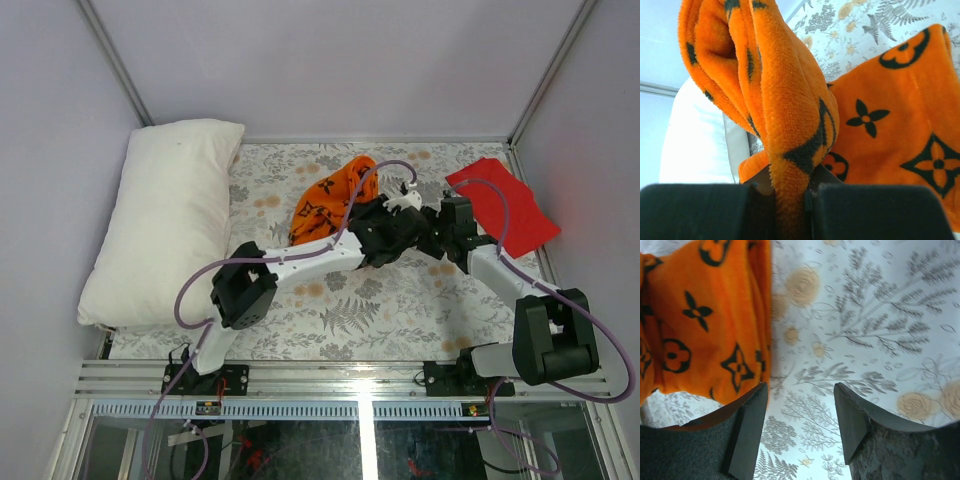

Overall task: Remove the pillowcase from the pillow
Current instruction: Fold the pillowcase.

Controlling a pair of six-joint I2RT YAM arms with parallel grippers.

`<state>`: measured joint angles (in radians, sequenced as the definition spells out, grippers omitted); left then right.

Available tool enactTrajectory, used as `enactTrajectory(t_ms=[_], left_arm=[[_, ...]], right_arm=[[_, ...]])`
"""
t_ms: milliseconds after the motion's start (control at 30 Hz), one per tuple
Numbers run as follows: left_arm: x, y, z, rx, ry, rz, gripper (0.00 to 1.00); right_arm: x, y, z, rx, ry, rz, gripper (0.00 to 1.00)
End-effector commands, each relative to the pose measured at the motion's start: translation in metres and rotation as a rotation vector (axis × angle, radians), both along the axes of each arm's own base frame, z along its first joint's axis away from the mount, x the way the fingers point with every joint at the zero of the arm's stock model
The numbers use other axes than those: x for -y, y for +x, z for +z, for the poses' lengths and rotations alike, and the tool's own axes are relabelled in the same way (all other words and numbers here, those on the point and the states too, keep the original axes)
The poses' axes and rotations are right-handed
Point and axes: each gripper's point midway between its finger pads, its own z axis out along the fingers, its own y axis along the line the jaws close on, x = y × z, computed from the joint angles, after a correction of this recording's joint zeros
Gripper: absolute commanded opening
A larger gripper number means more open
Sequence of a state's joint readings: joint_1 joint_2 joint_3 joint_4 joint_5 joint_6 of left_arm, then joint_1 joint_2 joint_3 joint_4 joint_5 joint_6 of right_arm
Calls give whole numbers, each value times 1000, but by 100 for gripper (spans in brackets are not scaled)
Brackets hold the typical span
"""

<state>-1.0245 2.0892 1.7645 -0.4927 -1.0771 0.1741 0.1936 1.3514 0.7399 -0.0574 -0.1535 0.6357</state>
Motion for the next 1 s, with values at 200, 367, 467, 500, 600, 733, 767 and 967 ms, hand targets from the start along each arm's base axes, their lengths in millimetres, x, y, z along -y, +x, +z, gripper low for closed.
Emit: enactTrajectory(t_ms=[200,367,467,500,600,733,767,967], left_arm=[[10,-1,-40,-63,104,-2,0],[5,-2,-63,-87,144,19,0],[0,-2,-73,-99,157,30,0],[-1,-1,-76,-103,160,34,0],[-1,-1,-82,-115,163,33,4],[8,-5,-92,-182,108,9,59],[13,-6,-91,-198,74,1,79],[72,-22,-45,-347,-294,-192,100]], right_arm=[[14,-17,-29,-60,27,-51,65],[18,-23,-34,-69,33,-55,65],[19,-26,-36,-71,36,-56,65],[19,-27,-37,-71,37,-57,65],[21,-29,-38,-72,36,-61,66],[24,-32,-41,-76,35,-69,66],[25,-32,-41,-77,34,-73,66],[35,-29,-27,-43,13,-114,66]])
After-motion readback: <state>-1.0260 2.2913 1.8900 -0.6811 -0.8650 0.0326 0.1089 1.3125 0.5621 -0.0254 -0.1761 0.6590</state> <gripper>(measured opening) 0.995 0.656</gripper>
